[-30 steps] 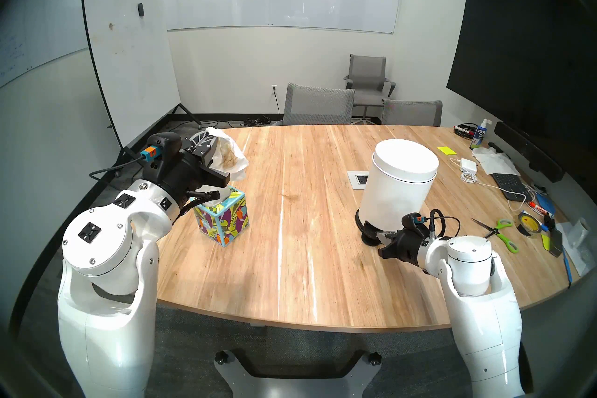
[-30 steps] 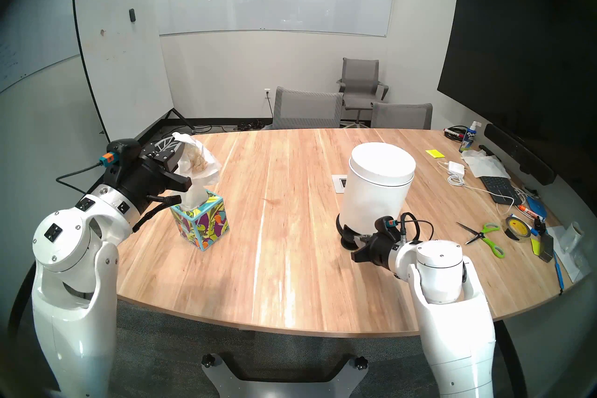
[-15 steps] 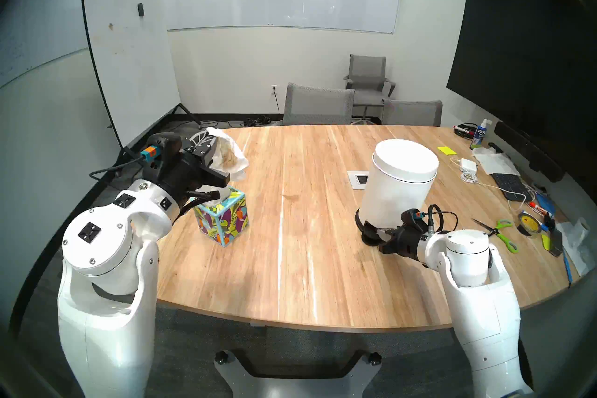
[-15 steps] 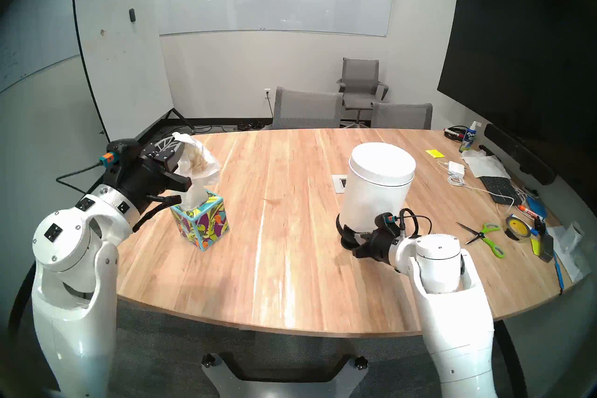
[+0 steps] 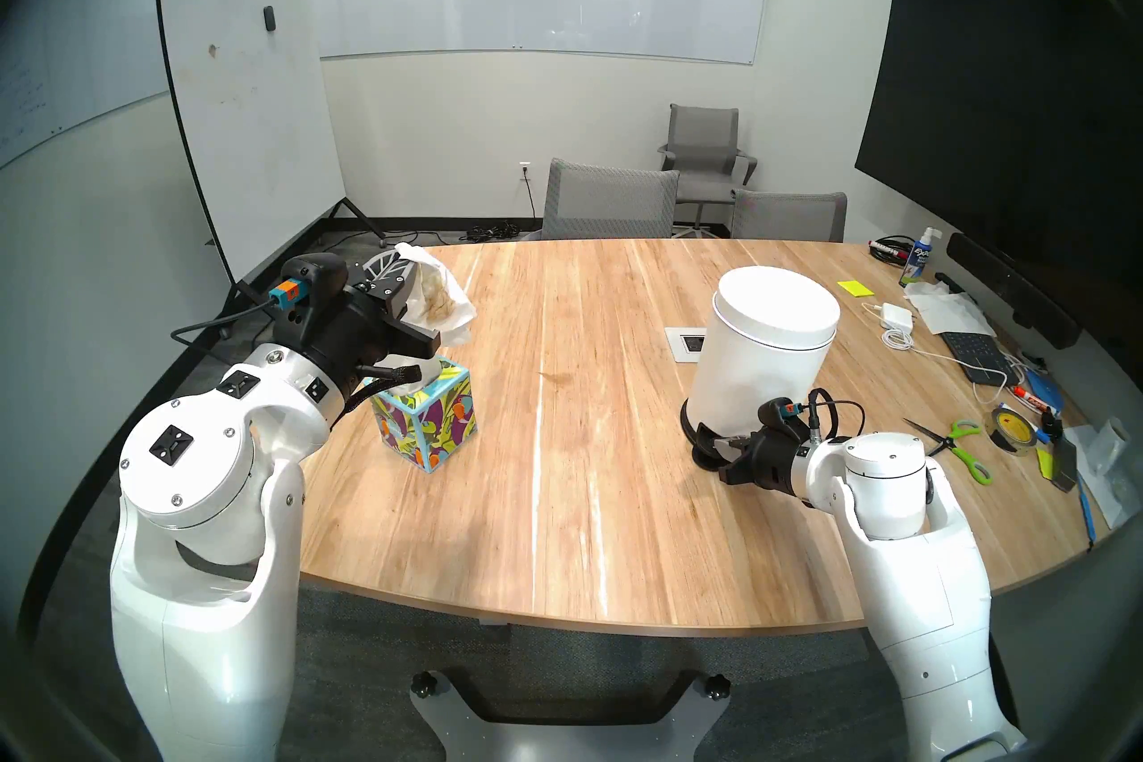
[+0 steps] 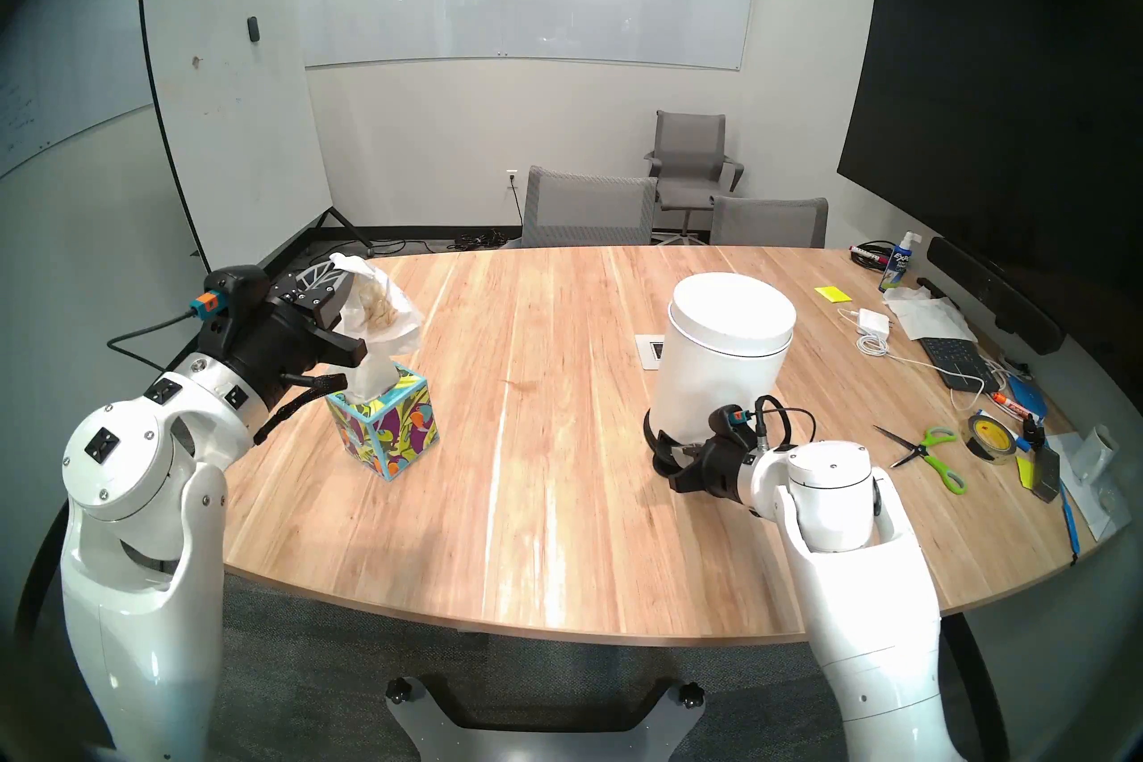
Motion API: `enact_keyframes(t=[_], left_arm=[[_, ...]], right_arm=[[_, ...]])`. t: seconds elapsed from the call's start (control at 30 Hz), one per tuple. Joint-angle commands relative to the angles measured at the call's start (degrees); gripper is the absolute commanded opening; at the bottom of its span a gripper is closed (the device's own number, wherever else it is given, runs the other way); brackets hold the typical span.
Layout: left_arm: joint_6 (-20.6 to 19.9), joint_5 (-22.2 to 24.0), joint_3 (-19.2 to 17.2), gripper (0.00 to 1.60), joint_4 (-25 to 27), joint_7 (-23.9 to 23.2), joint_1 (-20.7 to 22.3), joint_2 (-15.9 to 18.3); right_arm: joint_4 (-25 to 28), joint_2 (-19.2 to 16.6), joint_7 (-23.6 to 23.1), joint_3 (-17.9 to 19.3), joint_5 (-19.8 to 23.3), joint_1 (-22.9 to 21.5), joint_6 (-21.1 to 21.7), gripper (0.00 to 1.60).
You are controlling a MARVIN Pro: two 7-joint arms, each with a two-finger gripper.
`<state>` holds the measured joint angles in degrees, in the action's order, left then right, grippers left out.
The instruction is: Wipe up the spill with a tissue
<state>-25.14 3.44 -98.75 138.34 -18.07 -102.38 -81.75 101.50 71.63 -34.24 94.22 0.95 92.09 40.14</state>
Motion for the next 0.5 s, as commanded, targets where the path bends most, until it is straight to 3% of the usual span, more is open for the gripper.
enact_keyframes(t=[0.0, 0.47], left_arm=[[0.4, -0.1, 0.2, 0.0, 1.6, -0.1, 0.0, 0.1], [0.4, 0.0, 0.2, 0.0, 1.6, 0.0, 0.0, 0.2]], right_arm=[[-0.3, -0.6, -0.2, 0.3, 0.0, -1.4, -0.8, 0.0], [-4.4, -1.3, -1.2, -0.2, -0.3, -3.5, -2.1, 0.0]])
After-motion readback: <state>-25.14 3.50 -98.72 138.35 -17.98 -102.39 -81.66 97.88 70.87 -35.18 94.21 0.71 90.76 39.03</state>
